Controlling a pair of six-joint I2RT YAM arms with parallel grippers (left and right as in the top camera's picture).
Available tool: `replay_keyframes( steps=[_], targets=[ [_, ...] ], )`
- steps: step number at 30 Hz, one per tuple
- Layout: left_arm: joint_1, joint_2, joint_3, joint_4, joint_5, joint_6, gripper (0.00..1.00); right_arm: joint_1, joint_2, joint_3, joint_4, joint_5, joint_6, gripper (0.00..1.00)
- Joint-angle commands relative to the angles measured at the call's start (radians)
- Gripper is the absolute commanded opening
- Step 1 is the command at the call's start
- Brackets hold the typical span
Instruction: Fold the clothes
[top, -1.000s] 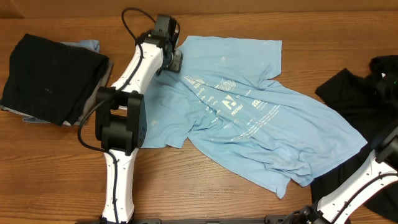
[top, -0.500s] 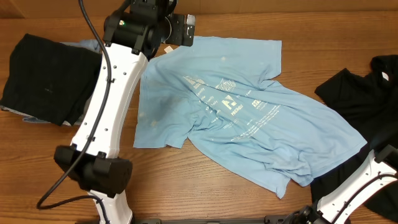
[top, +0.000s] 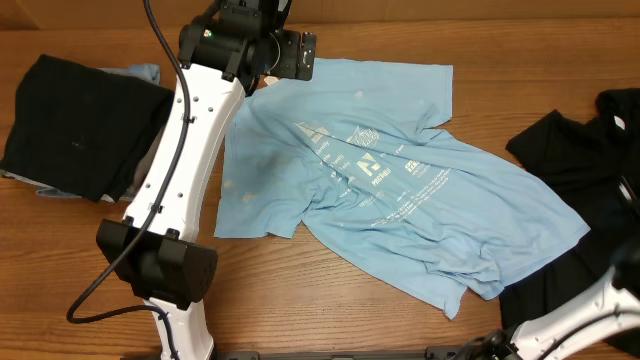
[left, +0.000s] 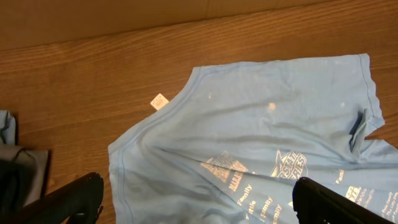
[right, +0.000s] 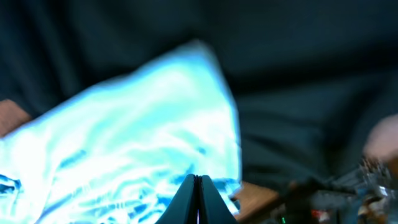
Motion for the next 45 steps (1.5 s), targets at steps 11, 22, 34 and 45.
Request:
replay_keyframes(
  steps=[11, 22, 34, 45],
  targets=[
    [0.005, 0.002, 0.0, 0.002, 0.012, -0.013, 1.0, -0.063, -0.356, -0.532, 0.258, 0.175, 0.152, 0.04],
    [0.005, 0.002, 0.0, 0.002, 0.012, -0.013, 1.0, -0.062, -0.356, -0.766, 0.525, 0.16, 0.147, 0.04],
    [0.005, 0.002, 0.0, 0.002, 0.012, -0.013, 1.0, -0.063, -0.328, -0.817, 0.743, 0.205, 0.261, 0.04],
    [0.004, 0.002, 0.0, 0.002, 0.012, -0.013, 1.0, -0.064, -0.22, -0.764, 0.97, 0.232, 0.281, 0.04]
  ],
)
